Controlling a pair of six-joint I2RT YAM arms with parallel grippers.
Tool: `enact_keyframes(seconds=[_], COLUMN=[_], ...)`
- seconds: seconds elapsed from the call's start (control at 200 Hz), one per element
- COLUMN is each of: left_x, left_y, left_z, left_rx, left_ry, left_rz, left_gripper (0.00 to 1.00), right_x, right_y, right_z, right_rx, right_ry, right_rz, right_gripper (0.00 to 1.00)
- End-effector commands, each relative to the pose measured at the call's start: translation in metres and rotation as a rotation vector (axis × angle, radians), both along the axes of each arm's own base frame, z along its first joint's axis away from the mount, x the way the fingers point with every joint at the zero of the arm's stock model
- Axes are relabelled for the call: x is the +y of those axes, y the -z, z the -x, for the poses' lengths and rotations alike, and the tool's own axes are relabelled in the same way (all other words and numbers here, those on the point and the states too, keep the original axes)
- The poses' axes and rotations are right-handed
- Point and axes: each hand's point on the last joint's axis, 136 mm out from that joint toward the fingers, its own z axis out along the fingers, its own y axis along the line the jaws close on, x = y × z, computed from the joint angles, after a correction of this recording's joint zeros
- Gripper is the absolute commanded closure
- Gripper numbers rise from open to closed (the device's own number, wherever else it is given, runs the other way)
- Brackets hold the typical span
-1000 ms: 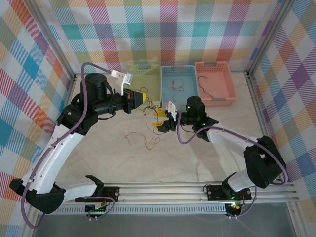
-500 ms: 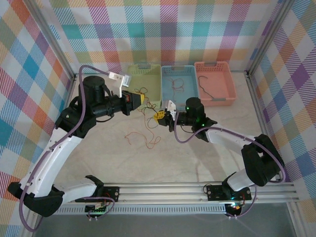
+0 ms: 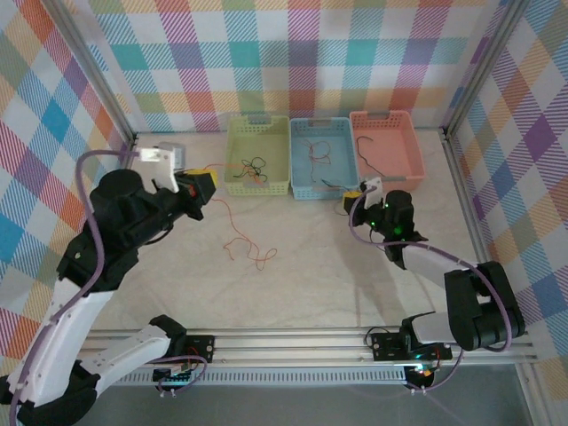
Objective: Untangle the cables
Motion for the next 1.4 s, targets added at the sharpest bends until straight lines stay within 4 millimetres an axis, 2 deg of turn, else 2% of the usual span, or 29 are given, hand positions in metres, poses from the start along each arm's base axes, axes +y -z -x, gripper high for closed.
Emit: enact_keyframes(seconds=[0.0,0.06,0.17,0.265,0.285,0.48,0.575,0.72,0.885,1.045,1.395], left_x=[0.021,0.028,0.031,0.027,0.026,0.01,-0.007,-0.03,-0.044,-0.051,-0.059], left_y=[-0.003,-0.005,-0.004,0.0,0.002,0.021,0.032,0.063,0.098,0.119,0.14], left_z=[0.0,0.003,0.004,0.001,0.0,-0.015,-0.02,-0.034,-0.047,-0.049,-0.037], left_rx=[-0.025,-0.037,-0.036,-0.027,-0.022,0.027,0.06,0.137,0.2,0.241,0.28], left_ry=[-0.097,-0.124,-0.134,-0.12,-0.117,-0.081,-0.011,0.054,0.078,0.1,0.179], left_rz=[-0.004,-0.005,-0.021,-0.028,-0.031,-0.053,-0.038,-0.024,-0.015,-0.016,-0.015], left_gripper=[1.0,1.0,1.0,1.0,1.0,1.0,1.0,1.0,1.0,1.0,1.0], right_x=[-0.039,-0.053,-0.062,-0.051,-0.049,-0.03,-0.013,0.007,0.025,0.032,0.053], right_y=[-0.006,0.0,0.002,0.0,-0.008,-0.033,-0.056,-0.089,-0.123,-0.142,-0.172], right_z=[-0.011,-0.011,-0.011,-0.009,-0.011,-0.005,0.005,0.023,0.05,0.069,0.12], right_rx=[0.021,0.055,0.059,0.048,0.016,-0.046,-0.107,-0.163,-0.226,-0.276,-0.368], right_ry=[0.209,0.271,0.301,0.233,0.218,0.087,-0.03,-0.189,-0.356,-0.448,-0.691], right_rz=[-0.067,-0.072,-0.083,-0.095,-0.106,-0.114,-0.129,-0.177,-0.205,-0.211,-0.208], right_gripper=[1.0,1.0,1.0,1.0,1.0,1.0,1.0,1.0,1.0,1.0,1.0])
